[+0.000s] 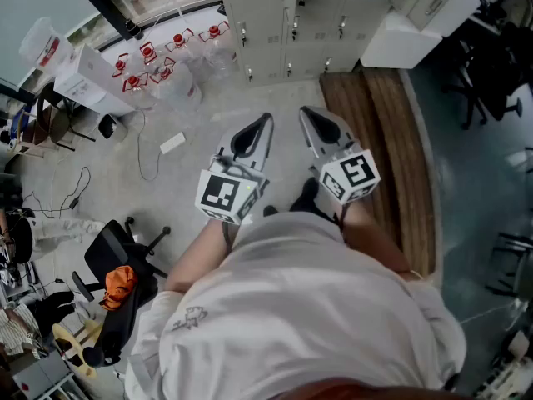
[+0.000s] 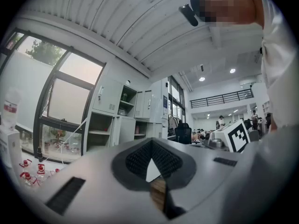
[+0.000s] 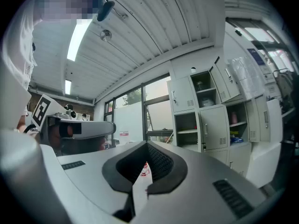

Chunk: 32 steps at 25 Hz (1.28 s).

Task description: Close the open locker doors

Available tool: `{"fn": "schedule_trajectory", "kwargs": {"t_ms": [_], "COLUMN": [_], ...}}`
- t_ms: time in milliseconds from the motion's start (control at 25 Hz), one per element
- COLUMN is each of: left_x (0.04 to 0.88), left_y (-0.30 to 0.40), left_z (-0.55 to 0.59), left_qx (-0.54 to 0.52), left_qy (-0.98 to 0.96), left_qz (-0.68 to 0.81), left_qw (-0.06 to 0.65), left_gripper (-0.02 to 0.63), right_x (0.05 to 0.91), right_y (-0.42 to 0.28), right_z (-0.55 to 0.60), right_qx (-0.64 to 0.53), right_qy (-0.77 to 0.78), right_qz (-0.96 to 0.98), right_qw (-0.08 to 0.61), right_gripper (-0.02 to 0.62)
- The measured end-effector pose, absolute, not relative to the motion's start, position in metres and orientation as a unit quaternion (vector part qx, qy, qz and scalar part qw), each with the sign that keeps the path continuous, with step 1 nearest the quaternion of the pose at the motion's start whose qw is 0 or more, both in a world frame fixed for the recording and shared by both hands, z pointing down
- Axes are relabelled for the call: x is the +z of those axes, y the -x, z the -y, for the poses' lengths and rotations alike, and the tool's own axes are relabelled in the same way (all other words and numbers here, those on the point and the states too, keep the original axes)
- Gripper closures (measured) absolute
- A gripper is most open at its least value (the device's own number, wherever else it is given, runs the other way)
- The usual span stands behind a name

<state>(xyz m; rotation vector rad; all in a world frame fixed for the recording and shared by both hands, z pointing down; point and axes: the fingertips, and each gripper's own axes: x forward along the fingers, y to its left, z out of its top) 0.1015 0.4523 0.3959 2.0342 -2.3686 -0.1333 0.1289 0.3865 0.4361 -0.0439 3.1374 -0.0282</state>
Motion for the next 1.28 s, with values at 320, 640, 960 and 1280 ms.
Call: {"fn": "schedule_trajectory", "kwargs": {"t_ms": [320,640,960,1280], "left_x": [0.398,0.407,0.418,0.424], "left_y": [-0.094,-0.092,-0.076,-0.053], "left_z": [-0.444,-0.423,-0.387,-0.319], "left_qx": [-0.033,-0.024,-0.003,-0.001], "left_qy": [-0.652,-0.653,-0.653,-0.634], "left_qz": [0.757,0.757,0.757,0.773], "left_qw": [0.005,0.01,0.013,0.015], "left_gripper": [0.611,0.611,0.611,0.611], "right_x": [0.436,0.437,0.44,0.451], "right_y": [-0.128,-0.131,-0.117,-0.101], "right_z": [-0.38,-0.361,-0.327,-0.265], "right_qx": [-0.011,-0.028,0.01,0.003], "right_qy": [0.017,0.009,-0.026,-0.042], "right_qz": [-1.0,-1.0,-0.999,-0.999], "right_qw": [0.003,0.004,-0.023,-0.033], "right_gripper": [0.6,0.598,0.598,0.598]}}
